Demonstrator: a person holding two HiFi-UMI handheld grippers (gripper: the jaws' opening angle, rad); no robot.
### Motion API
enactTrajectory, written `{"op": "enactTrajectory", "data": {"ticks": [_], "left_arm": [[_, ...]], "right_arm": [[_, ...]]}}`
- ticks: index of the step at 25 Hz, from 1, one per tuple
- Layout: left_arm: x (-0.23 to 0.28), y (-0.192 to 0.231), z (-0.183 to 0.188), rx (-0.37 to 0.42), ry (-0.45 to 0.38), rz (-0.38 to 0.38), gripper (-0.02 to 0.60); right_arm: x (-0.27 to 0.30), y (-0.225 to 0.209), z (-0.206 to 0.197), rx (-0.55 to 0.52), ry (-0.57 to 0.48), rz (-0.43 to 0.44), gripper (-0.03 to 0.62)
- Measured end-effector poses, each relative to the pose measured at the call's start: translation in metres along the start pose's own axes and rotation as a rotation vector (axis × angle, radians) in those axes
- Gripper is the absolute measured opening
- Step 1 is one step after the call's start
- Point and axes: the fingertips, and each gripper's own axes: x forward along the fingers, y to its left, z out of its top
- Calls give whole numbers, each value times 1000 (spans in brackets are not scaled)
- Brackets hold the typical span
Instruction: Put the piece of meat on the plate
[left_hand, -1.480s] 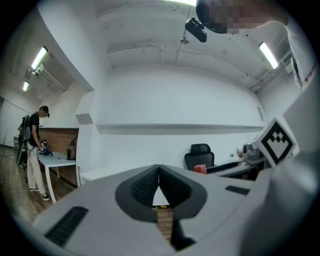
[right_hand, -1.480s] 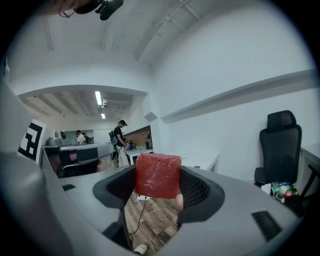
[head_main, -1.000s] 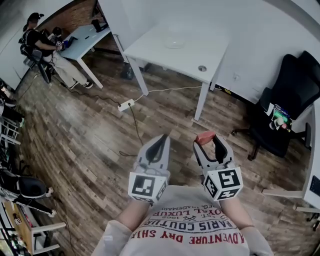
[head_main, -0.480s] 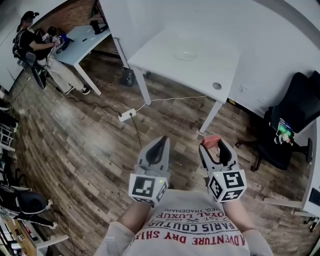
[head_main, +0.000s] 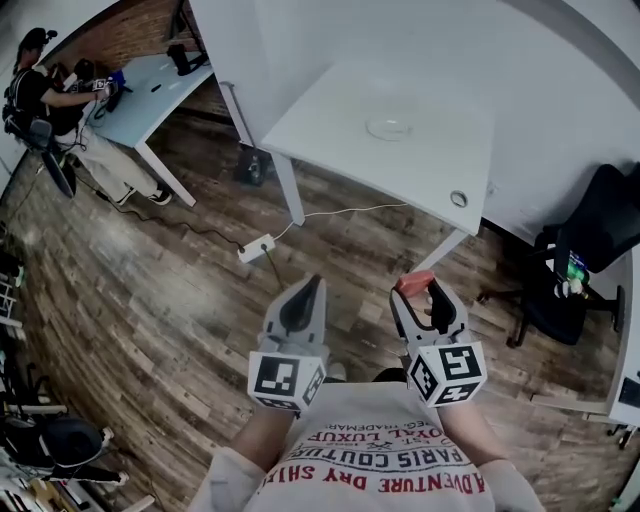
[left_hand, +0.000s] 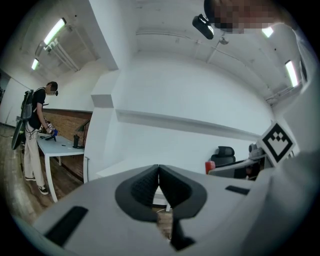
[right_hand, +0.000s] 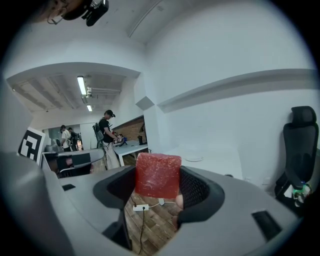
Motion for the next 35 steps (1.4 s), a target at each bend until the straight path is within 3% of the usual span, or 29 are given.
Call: {"op": "enactTrajectory", "data": {"ticks": [6,19,27,35], "left_arm": [[34,46,-11,-6,54,-23,6],[159,138,-7,21,93,44,6],[285,171,10,15,91,20,6],[379,179,14,7,121,-43,6]], "right_arm": [[53,11,1,-11,51,15,279],[218,-28,26,41,111,82,279],[320,-79,66,31,119,112,279],[374,-136,92,39,118,43,279]]}}
